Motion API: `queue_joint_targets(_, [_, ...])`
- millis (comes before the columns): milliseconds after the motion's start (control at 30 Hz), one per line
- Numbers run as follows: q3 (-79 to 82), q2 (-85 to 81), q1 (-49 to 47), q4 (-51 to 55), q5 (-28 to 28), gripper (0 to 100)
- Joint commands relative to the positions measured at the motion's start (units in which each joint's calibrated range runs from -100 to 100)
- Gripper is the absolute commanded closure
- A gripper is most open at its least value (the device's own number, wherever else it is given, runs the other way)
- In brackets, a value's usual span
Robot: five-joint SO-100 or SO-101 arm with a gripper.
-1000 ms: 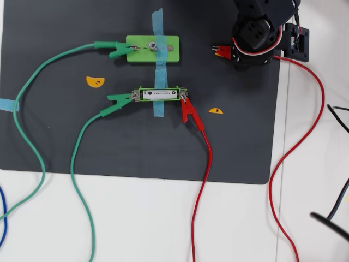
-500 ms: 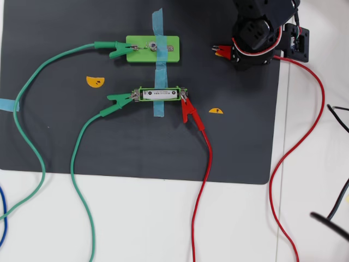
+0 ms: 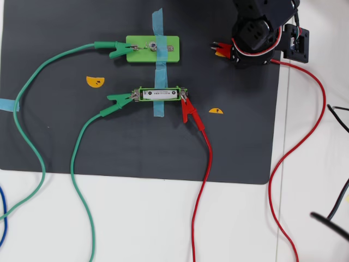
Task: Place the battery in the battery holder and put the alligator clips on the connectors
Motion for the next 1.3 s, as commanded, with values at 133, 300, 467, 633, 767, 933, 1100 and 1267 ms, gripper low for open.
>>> queue_joint_targets(133, [0.56,-1.45,1.63,1.55,1.66,99])
queue_joint_targets(300, [0.74,-3.92,2.54,2.59,3.90,99])
queue_joint_targets(467, [2.32,-8.00,4.25,3.96,4.63,99])
queue_joint_targets(633, [2.76,-9.11,4.86,4.31,4.63,99])
queue_joint_targets(767, [2.93,-9.45,4.96,4.48,4.68,99])
queue_joint_targets(933, [4.07,-9.62,5.16,4.48,4.68,99])
queue_joint_targets(1100, [6.09,-12.51,7.28,4.48,4.79,99])
queue_joint_targets(1267, [7.41,-16.08,8.90,4.39,6.09,99])
